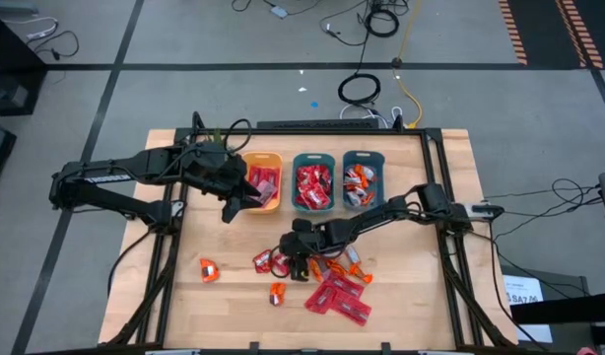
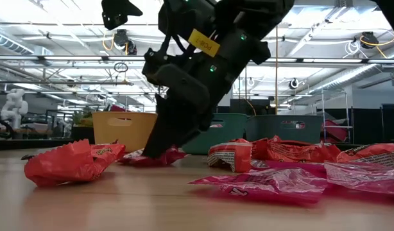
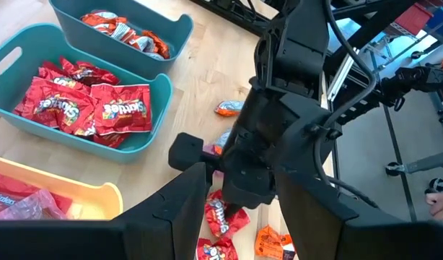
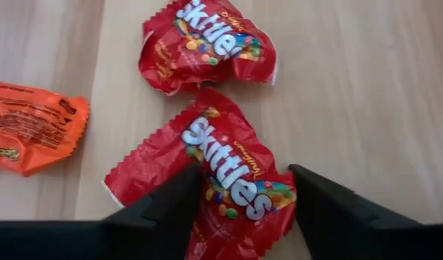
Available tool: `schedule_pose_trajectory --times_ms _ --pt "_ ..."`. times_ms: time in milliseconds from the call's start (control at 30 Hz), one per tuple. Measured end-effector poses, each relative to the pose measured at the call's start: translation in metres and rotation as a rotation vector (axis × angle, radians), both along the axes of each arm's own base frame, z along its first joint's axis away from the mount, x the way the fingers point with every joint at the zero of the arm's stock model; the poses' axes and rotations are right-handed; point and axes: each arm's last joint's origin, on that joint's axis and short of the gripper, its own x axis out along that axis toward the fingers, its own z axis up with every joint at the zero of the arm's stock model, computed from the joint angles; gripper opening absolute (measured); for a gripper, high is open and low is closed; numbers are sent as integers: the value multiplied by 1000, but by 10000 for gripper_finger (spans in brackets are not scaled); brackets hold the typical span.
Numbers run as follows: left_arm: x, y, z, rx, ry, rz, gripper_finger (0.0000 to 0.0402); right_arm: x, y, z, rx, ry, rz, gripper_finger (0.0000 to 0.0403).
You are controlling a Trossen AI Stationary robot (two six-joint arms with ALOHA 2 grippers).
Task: Sort candy
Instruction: Put the red candy into the top center green bin
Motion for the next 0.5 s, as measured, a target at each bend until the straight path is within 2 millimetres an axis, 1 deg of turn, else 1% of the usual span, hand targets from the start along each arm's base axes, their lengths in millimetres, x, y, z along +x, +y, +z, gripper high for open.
schedule_pose_trajectory --times_ms 67,167,233,267,400,433,500 --pt "0 0 0 0 0 0 179 -1 0 -1 -4 16 0 164" --pt "0 0 0 0 0 0 179 -3 -2 0 -3 35 -2 83" --pt "0 0 0 0 0 0 179 -4 -1 6 16 34 12 32" --pt "0 0 0 0 0 0 179 -6 -1 10 26 38 21 19" --pt "0 0 0 1 -5 0 179 -16 -5 33 17 60 14 25" --pt "0 0 1 1 -8 0 179 -19 -7 44 5 48 2 25" --pt "0 0 1 1 -8 0 179 -25 -13 71 -21 4 -29 22"
